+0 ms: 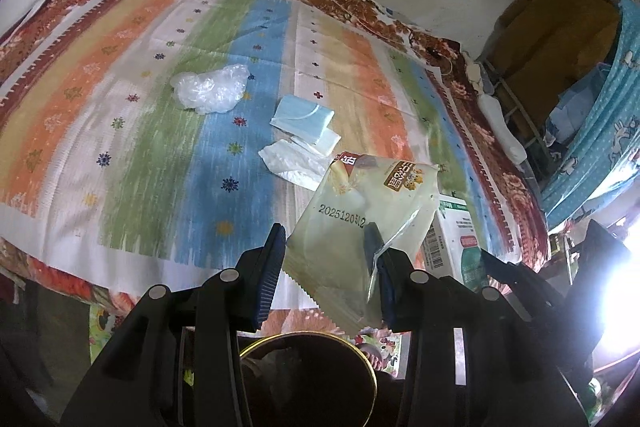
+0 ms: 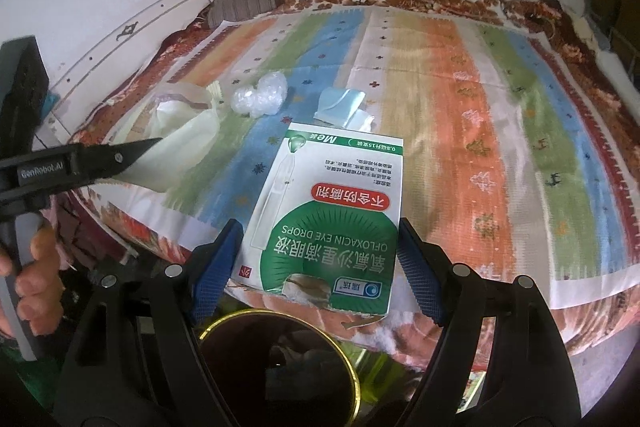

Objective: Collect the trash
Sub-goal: 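Carry the snack packet in left tool while right tool carries the box to the bin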

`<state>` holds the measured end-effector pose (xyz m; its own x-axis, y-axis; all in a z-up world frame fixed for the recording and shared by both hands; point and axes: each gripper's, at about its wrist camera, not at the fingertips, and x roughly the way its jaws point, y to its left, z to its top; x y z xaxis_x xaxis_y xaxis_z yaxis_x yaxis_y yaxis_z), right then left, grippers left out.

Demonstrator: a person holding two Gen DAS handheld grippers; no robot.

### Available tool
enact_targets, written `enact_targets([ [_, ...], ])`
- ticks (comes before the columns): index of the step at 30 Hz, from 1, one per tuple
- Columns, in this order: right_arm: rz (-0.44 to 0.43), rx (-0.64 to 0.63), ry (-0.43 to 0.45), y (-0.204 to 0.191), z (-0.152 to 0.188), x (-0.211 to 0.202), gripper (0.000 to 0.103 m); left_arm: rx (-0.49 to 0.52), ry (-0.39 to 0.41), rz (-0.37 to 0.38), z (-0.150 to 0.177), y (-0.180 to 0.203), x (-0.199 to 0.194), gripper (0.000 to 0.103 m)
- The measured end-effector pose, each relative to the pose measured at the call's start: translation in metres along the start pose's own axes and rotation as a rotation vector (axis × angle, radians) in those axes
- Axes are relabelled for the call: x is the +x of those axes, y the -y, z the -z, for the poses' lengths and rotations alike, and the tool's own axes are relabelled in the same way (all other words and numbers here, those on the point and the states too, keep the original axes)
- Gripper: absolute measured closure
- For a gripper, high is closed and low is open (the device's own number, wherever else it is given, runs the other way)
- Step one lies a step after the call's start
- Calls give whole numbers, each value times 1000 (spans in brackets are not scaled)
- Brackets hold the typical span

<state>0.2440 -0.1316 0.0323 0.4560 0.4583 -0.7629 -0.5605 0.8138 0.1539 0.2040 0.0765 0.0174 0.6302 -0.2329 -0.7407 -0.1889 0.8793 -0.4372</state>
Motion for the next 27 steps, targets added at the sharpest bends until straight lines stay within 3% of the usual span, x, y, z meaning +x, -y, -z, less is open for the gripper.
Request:
enact_targets([
  [13, -42, 4, 39, -6, 30, -33, 33, 57, 23, -3, 33, 14, -17, 63],
  [14, -45, 1, 43, -7, 32, -36, 58, 61, 25, -3, 36, 15, -19, 63],
  [15, -46, 0, 40, -8, 34, -37, 68, 66, 26, 2, 39, 16, -20, 63],
  [21, -37, 28, -53, -4, 47, -15, 70, 57, 16, -5, 47, 14, -20, 63],
  [27, -53, 25, -52, -4, 52, -19, 73, 40, 15, 9, 53, 10, -25, 63],
])
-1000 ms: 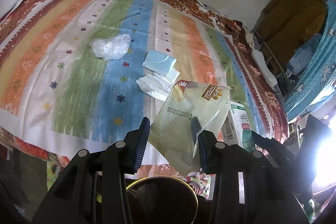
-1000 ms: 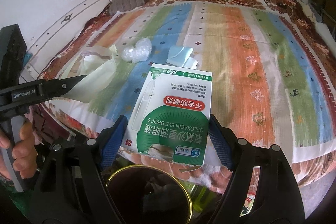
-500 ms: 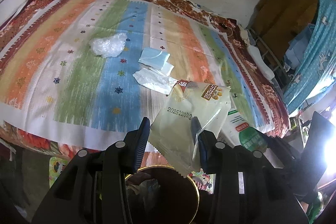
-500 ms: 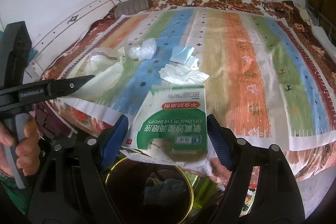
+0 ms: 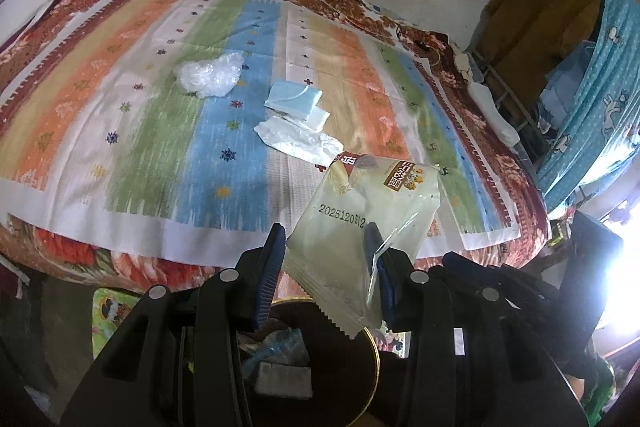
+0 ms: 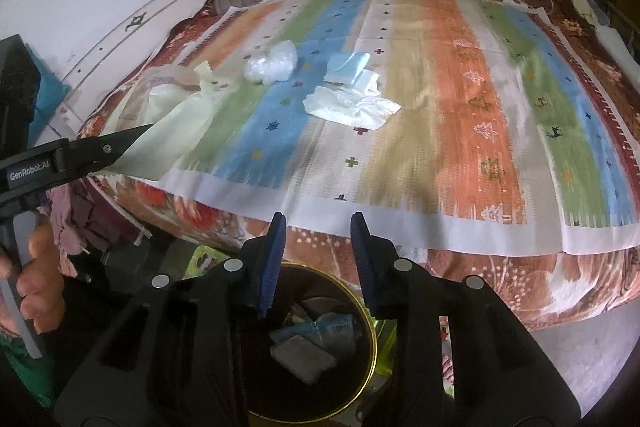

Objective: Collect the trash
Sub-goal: 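Carry the snack packet in left tool while right tool carries the box to the bin, then open both tools over the bin, dropping the packet and the box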

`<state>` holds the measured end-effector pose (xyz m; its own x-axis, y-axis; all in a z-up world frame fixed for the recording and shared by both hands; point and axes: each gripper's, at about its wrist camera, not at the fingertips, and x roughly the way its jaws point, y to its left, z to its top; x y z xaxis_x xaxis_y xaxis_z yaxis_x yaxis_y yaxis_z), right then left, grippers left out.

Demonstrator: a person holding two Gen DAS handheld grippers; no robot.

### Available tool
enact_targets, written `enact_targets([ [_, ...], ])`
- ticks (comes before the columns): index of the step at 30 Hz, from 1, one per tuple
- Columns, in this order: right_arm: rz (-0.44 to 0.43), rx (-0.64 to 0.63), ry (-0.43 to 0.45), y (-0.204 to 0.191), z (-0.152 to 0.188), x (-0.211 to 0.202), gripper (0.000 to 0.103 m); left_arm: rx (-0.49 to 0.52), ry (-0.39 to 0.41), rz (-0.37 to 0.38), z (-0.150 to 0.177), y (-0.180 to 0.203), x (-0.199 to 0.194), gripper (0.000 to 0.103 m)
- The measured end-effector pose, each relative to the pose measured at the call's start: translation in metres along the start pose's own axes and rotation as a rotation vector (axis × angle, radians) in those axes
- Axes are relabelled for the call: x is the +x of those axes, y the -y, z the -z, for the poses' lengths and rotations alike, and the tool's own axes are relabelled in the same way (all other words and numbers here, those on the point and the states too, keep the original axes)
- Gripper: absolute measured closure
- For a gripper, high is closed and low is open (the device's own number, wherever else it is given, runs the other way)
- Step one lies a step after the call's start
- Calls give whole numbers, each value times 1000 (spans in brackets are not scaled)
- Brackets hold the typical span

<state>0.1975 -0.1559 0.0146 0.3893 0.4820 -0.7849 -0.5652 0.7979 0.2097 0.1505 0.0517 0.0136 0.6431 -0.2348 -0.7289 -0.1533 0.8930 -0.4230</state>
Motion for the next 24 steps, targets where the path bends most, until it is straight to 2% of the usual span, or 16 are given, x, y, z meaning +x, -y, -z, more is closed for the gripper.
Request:
enact_targets([
  [11, 15, -18, 2, -10, 33, -15, 73, 1, -67, -8, 41, 3, -2, 62],
  [15, 5, -17, -22, -12, 49, -16, 72, 19, -122, -42, 60, 7, 6, 62],
  [20, 8, -9, -46, -13, 63, -15, 63, -2, -188, -99, 78, 2, 18, 62],
  [24, 11, 7, -54, -12, 68, -15, 54, -23, -219, -107, 84, -1, 23, 59],
])
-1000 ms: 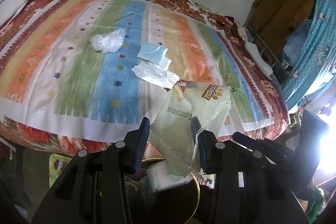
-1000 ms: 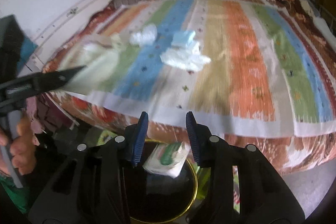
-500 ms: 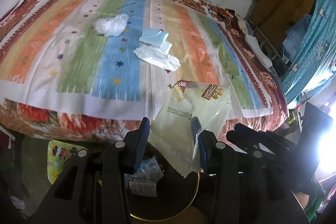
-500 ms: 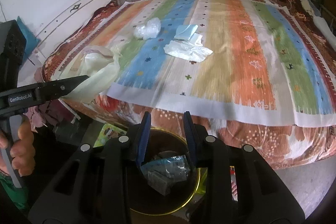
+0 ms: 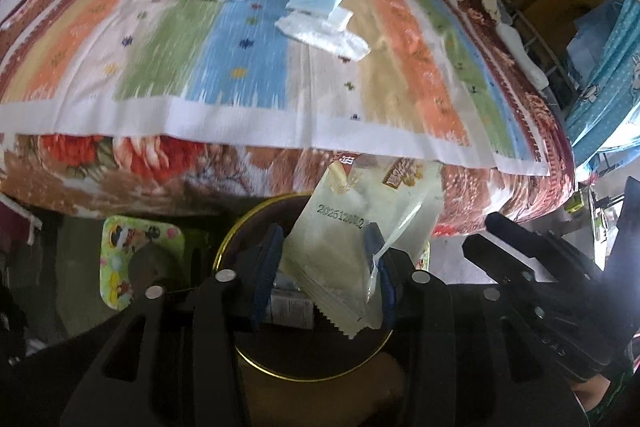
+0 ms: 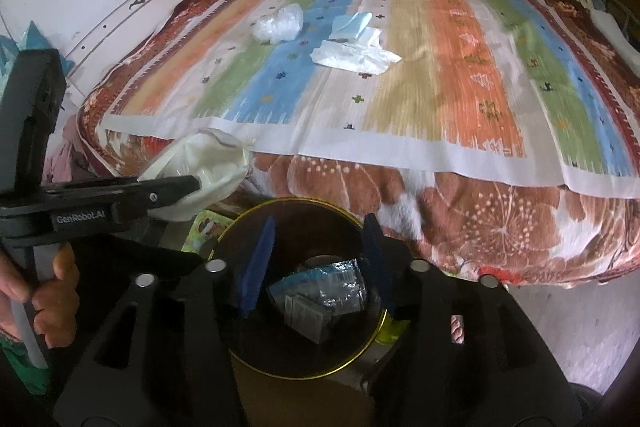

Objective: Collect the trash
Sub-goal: 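Open both tools over the bin, dropping the packet and the box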

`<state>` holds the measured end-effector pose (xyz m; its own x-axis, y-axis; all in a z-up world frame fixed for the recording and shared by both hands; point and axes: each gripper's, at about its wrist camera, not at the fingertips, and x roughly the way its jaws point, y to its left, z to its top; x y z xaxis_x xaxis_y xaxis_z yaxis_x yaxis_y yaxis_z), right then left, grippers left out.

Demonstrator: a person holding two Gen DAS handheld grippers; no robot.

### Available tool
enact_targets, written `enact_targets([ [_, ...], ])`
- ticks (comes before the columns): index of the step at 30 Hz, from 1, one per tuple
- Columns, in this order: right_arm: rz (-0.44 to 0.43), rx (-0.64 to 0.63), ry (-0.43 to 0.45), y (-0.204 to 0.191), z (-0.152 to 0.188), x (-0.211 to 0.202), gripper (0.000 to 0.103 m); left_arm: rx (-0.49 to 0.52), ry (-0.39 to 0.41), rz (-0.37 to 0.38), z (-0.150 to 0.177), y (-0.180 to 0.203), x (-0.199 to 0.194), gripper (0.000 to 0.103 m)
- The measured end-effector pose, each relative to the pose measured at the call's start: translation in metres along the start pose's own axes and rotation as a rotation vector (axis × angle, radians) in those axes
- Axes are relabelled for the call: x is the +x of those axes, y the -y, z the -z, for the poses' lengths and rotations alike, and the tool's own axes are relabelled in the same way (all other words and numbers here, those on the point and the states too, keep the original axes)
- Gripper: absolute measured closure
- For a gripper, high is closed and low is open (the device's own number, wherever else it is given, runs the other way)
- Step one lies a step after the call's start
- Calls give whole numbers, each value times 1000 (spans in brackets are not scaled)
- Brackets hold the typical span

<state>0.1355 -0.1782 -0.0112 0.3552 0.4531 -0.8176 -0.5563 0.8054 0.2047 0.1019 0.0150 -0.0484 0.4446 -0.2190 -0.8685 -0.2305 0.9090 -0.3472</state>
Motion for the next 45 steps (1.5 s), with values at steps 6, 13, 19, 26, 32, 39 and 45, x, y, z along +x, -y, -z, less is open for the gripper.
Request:
enact_targets([
  [6, 3, 0, -26, -4, 6, 5, 44, -37, -25, 19, 0, -5, 5, 30],
  [13, 0, 7, -45, -6, 13, 8, 33, -68, -11, 16, -3, -10, 3, 27],
  [19, 0, 11, -50, -6, 13, 10, 26, -91, 13, 13, -9, -17, -4, 24],
  [26, -31, 45, -51, 1, 6, 14, 15, -120, 53, 18, -19, -26, -14, 17],
  [32, 1, 14, -16, 4, -11, 14, 11, -143, 111, -25, -35, -37, -24, 10],
  [39, -4, 7, 24, 10, -33, 12, 9, -140, 187, -133, -52, -45, -29, 6],
  [45, 9, -22, 37, 8, -50, 16, 9, -117, 175, -133, -66, -42, -24, 6],
])
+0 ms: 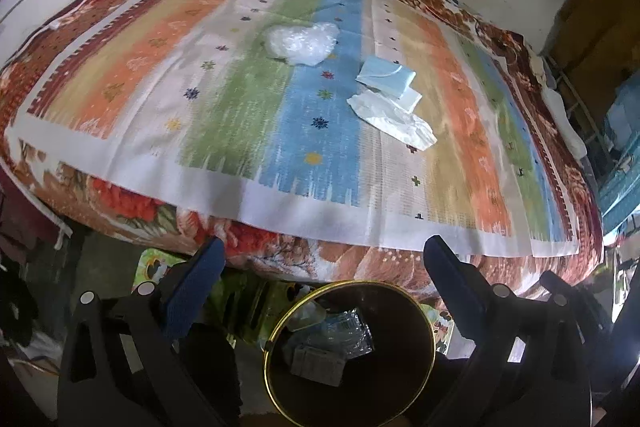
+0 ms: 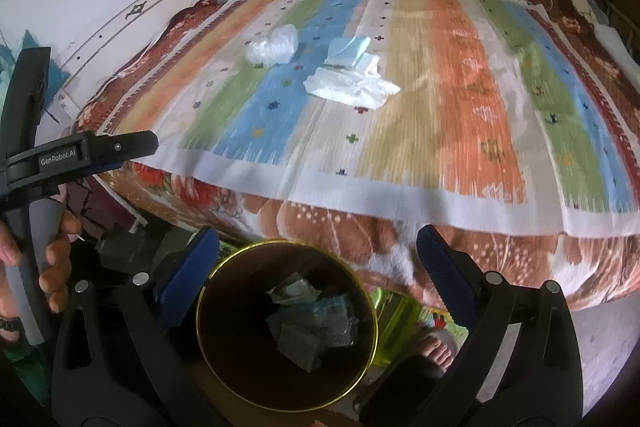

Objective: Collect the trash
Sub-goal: 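Move both tools back over the blue mask and white tissue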

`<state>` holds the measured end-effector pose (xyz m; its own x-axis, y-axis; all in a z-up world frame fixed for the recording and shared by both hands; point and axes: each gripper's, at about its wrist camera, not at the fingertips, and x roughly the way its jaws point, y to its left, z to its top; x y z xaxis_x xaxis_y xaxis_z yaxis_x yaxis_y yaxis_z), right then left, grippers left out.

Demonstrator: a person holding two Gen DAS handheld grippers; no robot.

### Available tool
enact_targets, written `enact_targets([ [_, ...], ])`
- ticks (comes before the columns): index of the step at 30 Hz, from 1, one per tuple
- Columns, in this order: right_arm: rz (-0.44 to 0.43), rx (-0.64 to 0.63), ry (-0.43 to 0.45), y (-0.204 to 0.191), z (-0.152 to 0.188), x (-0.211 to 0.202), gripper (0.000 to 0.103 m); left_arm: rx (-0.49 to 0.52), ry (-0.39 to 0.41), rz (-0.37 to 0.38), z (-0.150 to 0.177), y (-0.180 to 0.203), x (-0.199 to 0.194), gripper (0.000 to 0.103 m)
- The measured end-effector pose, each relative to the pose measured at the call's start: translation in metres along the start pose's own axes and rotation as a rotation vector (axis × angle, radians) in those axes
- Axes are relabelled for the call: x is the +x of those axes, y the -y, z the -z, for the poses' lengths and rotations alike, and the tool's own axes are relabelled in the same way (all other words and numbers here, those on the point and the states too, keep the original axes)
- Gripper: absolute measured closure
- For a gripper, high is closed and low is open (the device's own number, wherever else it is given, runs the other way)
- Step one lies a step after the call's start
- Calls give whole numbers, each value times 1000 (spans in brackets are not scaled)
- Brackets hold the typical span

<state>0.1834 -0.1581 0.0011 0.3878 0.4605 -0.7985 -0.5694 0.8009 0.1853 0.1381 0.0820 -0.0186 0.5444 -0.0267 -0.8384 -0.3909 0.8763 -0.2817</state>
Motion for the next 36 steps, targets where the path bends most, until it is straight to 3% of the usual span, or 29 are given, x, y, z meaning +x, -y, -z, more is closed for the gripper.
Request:
enact_targets([
  [8, 30, -40, 21, 2, -30, 15, 9, -9, 9, 43, -22, 3, 6, 6],
  [17, 12, -46, 22, 8, -55, 32, 9, 26, -8, 106, -53, 14, 26, 6],
  [36, -9, -27, 16, 32, -96, 78, 9, 30, 40, 226, -100, 27, 69, 6],
])
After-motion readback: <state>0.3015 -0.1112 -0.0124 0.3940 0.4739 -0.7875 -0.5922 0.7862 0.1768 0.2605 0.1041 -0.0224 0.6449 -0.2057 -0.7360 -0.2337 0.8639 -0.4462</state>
